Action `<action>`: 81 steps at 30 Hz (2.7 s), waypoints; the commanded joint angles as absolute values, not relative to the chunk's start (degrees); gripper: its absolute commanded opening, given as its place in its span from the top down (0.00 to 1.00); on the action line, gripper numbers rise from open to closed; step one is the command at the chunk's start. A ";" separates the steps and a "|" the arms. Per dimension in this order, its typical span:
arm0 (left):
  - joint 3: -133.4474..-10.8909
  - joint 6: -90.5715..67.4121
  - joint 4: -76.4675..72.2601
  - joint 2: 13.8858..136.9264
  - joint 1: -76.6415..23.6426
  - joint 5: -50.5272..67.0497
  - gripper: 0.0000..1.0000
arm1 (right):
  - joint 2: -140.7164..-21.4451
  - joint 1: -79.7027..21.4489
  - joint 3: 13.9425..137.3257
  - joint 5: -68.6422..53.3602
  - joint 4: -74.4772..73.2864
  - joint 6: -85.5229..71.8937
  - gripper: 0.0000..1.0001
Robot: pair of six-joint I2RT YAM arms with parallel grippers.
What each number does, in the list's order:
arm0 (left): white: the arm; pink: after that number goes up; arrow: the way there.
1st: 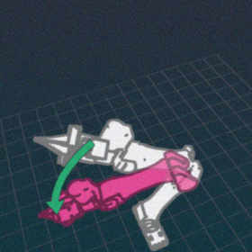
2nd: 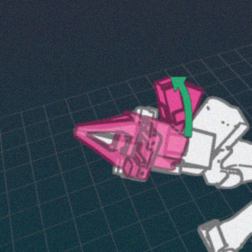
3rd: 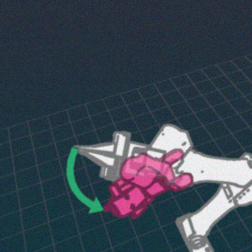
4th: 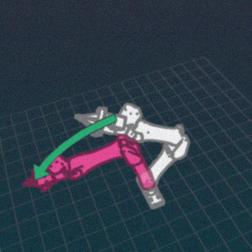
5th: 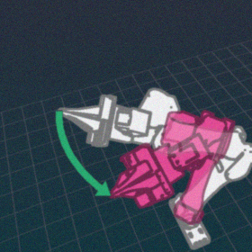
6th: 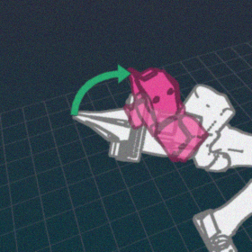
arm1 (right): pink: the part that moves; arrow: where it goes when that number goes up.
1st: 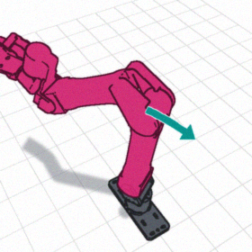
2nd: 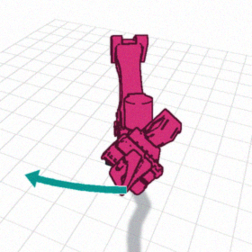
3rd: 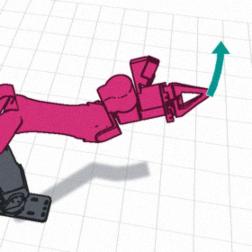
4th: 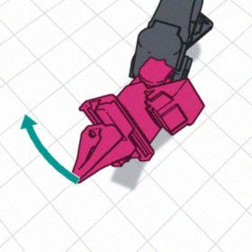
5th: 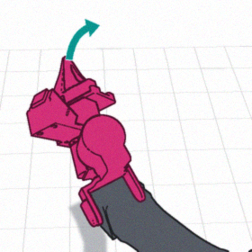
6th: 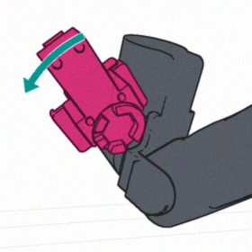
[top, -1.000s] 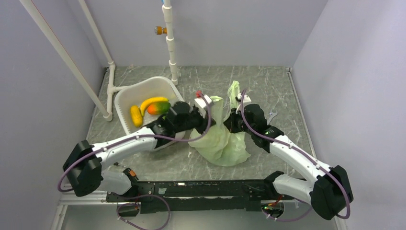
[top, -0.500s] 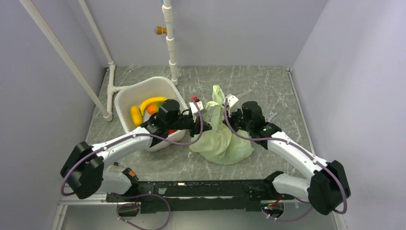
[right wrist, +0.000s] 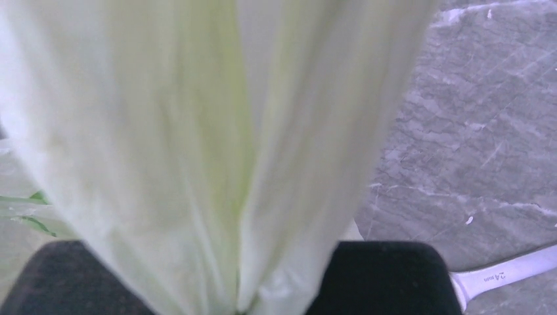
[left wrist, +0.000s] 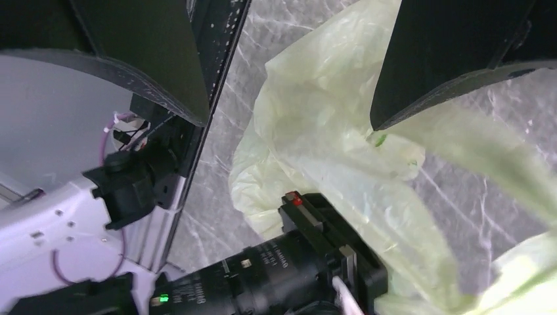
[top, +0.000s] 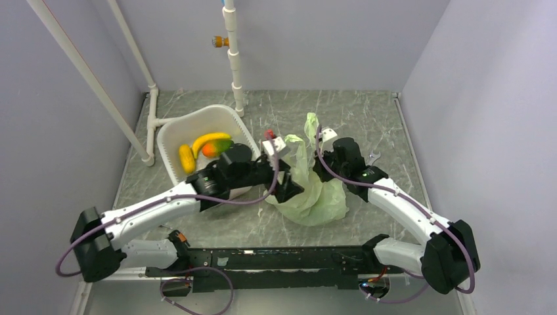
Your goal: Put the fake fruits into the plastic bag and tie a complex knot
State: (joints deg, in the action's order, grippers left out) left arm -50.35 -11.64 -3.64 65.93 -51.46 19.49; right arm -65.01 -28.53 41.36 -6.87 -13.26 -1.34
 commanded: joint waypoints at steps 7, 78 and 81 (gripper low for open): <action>-66.37 -23.15 10.99 81.78 -58.34 -5.16 0.01 | -64.49 -29.57 46.72 -2.61 -14.24 -9.97 1.00; -39.70 54.58 -6.85 75.70 -56.13 29.42 1.00 | -79.91 -25.59 52.75 -14.37 -24.06 10.95 1.00; -37.94 64.51 -5.93 78.64 -57.57 26.82 1.00 | -83.00 -25.73 52.87 -17.31 -24.93 10.91 1.00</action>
